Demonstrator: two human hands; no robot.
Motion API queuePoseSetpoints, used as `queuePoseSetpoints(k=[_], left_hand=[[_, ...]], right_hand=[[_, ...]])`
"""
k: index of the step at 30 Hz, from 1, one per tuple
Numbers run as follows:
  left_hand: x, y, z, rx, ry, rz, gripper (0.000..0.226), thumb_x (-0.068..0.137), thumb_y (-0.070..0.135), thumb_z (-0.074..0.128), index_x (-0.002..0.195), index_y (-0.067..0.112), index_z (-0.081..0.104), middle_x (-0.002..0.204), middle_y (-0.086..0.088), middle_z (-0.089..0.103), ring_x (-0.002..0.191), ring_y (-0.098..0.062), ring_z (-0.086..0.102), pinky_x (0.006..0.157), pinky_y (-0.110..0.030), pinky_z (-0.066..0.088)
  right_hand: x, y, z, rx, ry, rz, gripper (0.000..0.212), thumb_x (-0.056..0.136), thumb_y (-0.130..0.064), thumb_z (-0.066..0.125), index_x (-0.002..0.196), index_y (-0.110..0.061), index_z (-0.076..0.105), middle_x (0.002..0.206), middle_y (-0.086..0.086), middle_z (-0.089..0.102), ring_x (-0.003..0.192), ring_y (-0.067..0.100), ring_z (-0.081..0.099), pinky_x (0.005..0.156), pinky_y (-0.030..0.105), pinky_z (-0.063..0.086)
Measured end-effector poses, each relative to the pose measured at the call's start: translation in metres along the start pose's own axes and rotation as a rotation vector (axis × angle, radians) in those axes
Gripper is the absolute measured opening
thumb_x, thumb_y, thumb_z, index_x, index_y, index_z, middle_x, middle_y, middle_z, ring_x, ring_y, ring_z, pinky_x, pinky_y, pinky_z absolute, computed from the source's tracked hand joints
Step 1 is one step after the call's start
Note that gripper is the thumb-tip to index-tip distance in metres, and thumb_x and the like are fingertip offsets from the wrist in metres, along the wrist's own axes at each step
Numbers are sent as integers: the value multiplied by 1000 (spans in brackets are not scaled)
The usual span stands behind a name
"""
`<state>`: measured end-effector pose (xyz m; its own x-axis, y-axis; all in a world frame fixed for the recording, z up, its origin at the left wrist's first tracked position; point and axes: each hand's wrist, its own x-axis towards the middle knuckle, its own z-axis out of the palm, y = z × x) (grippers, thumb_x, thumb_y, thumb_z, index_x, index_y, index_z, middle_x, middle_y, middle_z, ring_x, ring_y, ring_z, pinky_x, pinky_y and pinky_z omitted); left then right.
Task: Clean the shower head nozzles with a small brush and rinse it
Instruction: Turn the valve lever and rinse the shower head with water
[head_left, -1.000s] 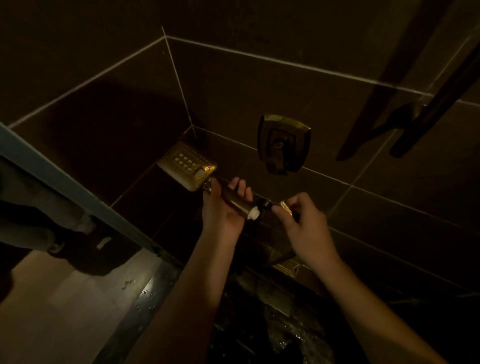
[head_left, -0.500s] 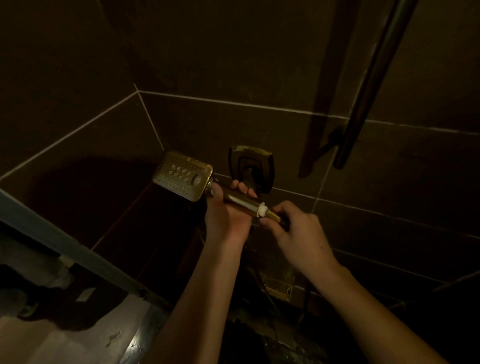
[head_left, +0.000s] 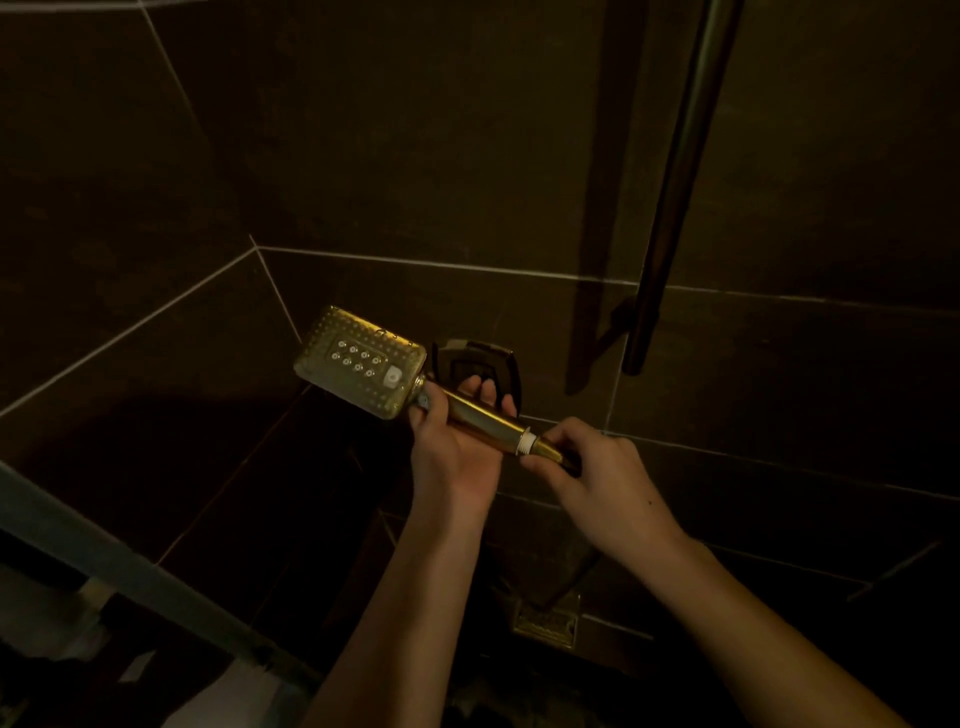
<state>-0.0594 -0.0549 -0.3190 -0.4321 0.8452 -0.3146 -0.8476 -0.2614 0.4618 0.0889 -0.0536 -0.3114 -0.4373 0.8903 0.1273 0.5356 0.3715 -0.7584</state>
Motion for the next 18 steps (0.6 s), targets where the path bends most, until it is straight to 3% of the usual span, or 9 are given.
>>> queuePoseSetpoints(k=[4,11,15,18], left_hand=[[-3,-4,0,5,6,-9,36,105,30,49,142,29,46,110,-10,59,98,-26,64,82,-48,54],[-1,-11,-1,32,19,-4,24,106,36,46,128,27,51,76,-2,57,64,-15,58,71,-38,54],[-1,-14,-3,11,13,-42,24,106,35,46,126,25,50,71,-2,56,60,-15,54,65,-35,52],[0,-14,-2,-17,-6,-63,20,105,36,46,120,23,51,70,-2,54,60,-15,52,65,-34,48]], right_hand=[[-3,-2,-3,-39,5,23,11,88,-39,68,94,-35,59,79,-13,64,73,-6,60,53,13,45],[-16,-14,7,-252,14,9,16,94,-40,59,105,-34,50,79,-15,59,66,0,59,55,15,48],[-22,-22,5,-436,39,-57,17,97,-40,52,110,-30,47,80,-12,57,66,6,57,62,25,53],[-21,-22,4,-422,38,-25,17,96,-40,53,110,-30,49,83,-10,61,67,6,59,61,23,52]])
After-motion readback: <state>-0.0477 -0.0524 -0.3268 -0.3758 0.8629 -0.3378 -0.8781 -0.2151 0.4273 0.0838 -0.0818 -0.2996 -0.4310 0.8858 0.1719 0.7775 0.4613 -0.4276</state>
